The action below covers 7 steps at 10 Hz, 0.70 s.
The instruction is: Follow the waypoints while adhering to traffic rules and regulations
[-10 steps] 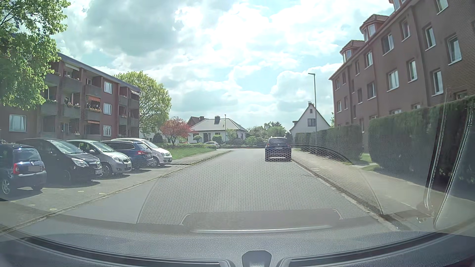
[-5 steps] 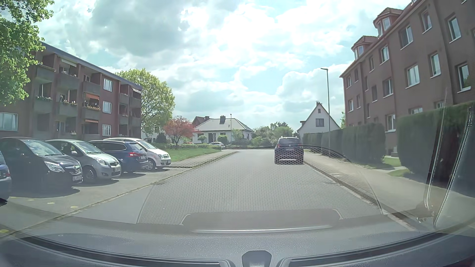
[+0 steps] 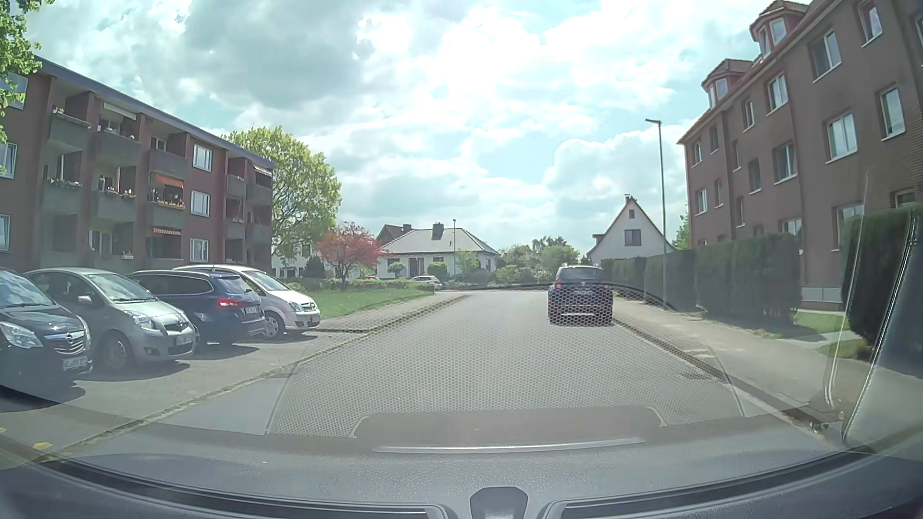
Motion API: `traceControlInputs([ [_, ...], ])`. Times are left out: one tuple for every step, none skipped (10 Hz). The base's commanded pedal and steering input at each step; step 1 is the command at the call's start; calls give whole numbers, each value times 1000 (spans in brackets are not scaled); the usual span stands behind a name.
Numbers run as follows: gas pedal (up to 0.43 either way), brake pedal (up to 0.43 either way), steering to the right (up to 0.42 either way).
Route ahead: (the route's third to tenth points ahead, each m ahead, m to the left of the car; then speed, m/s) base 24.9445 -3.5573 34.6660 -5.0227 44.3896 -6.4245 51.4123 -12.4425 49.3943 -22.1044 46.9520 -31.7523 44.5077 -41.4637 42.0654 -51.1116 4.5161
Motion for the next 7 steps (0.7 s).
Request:
traceControlInputs([
  [118, 0, -14],
  [118, 0, -8],
  [118, 0, -3],
  [118, 0, 0],
  [118, 0, 3],
  [118, 0, 7],
  [118, 0, 12],
])
